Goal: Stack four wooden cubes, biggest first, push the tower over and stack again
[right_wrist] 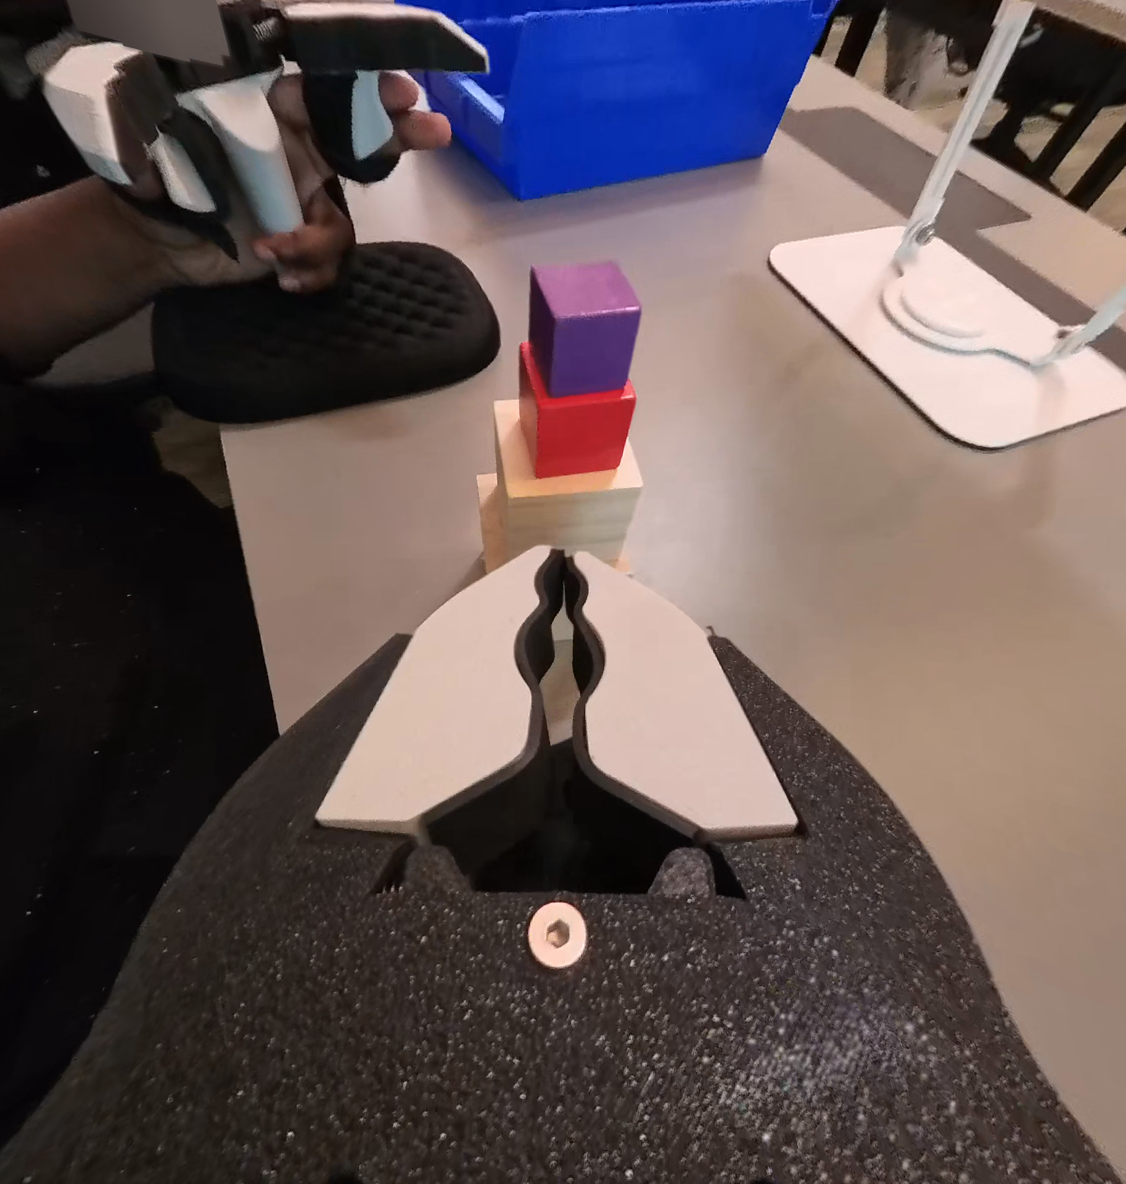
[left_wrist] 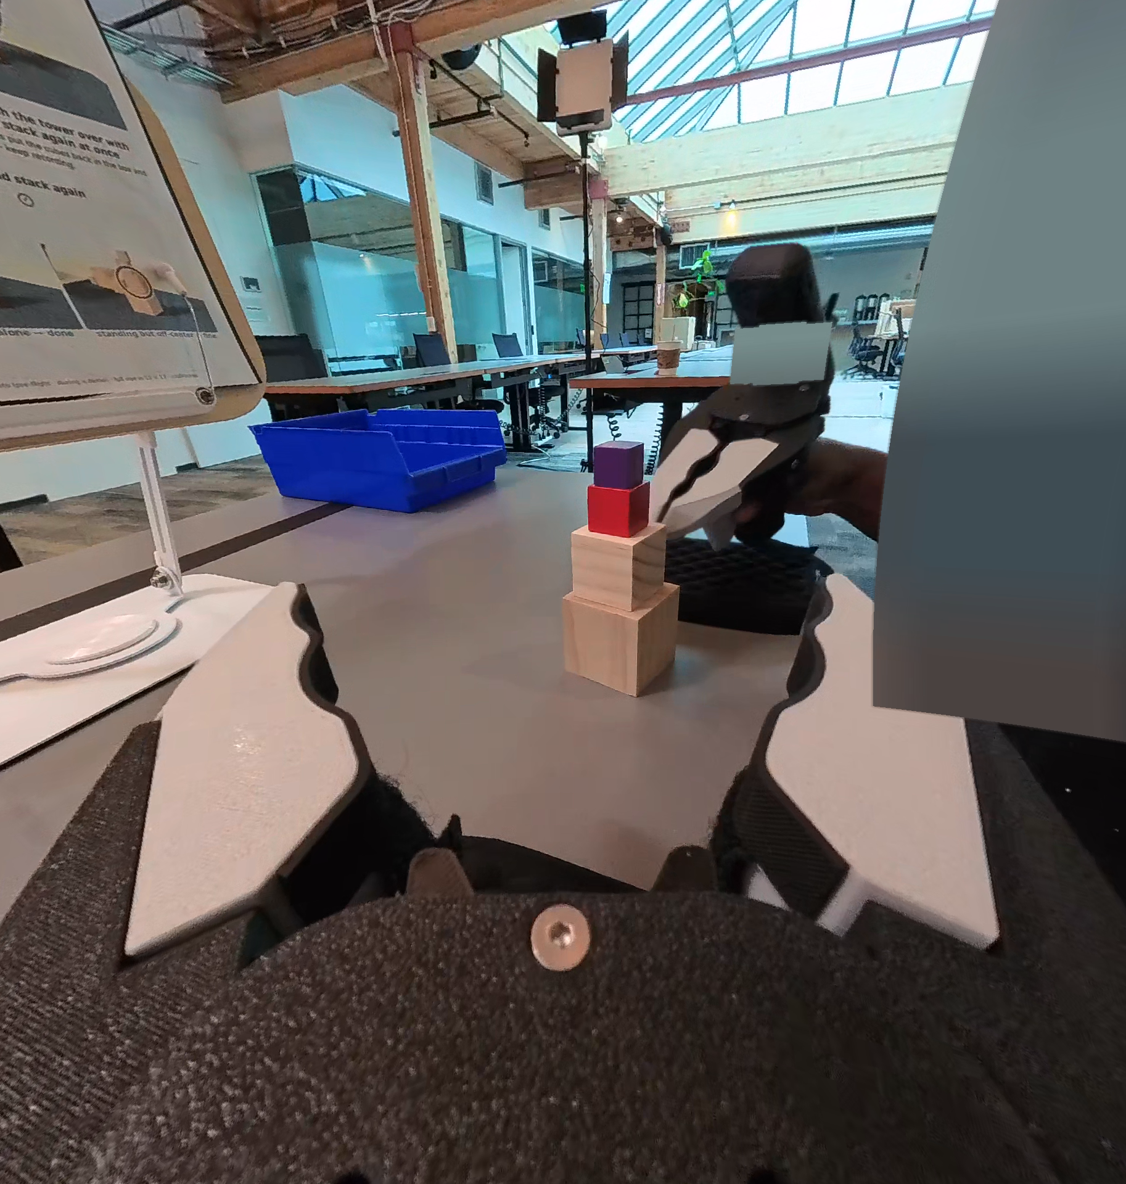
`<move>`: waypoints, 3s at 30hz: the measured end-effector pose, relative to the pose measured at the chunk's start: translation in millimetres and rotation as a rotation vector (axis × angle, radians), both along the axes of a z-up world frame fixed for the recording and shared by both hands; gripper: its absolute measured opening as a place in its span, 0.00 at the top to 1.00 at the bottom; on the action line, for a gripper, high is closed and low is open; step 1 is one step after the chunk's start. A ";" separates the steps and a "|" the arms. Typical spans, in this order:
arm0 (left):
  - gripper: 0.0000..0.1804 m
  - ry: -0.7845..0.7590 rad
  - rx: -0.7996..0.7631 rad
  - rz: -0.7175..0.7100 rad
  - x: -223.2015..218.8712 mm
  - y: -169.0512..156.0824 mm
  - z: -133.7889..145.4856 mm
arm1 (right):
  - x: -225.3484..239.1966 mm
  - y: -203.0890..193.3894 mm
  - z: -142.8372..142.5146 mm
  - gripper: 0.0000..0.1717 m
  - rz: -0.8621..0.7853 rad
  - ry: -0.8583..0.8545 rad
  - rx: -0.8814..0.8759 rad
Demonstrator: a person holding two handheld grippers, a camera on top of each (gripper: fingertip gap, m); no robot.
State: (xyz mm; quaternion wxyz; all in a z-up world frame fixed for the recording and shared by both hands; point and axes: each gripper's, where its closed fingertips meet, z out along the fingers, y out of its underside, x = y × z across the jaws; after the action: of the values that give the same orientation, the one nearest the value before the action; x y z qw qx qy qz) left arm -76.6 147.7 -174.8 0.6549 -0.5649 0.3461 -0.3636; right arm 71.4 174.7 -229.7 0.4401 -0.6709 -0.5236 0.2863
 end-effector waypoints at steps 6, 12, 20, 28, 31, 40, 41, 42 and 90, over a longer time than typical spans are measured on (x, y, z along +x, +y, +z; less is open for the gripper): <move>0.24 0.014 0.001 -0.007 1.6 -0.8 -1.5 | -11.5 -1.9 -1.5 1.00 0.031 0.015 -0.009; 0.24 0.015 0.005 -0.006 1.7 -1.0 -1.5 | -16.5 -1.0 1.0 1.00 0.042 0.020 -0.011; 0.25 0.028 0.011 -0.002 2.9 -1.3 -2.5 | -26.7 0.6 2.5 1.00 0.061 0.018 -0.011; 0.25 0.028 0.009 -0.002 3.2 -1.0 -2.8 | -34.2 0.8 1.9 1.00 0.077 0.041 -0.022; 0.25 0.029 0.010 -0.001 3.5 -1.0 -2.9 | -37.1 0.1 1.8 1.00 0.083 0.050 -0.023; 0.26 0.029 0.012 -0.004 4.0 -1.3 -2.9 | -41.2 -0.3 8.4 0.99 0.090 0.097 0.000; 0.26 0.030 0.013 -0.003 4.0 -1.2 -2.9 | -40.3 -0.7 11.4 0.98 0.093 0.112 0.003; 0.26 0.029 0.014 -0.003 4.1 -1.3 -2.7 | -39.3 -1.1 14.6 0.95 0.097 0.128 0.008; 0.24 0.052 0.020 -0.014 6.5 -3.0 -5.1 | -24.0 4.7 -60.6 0.36 0.036 -0.515 -0.279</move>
State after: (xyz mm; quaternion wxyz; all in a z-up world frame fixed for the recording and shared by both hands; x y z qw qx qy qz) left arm -70.0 144.7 -179.9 0.6488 -0.5650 0.3708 -0.3499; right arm 47.5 179.4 -290.3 0.1910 -0.7662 -0.5854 0.1836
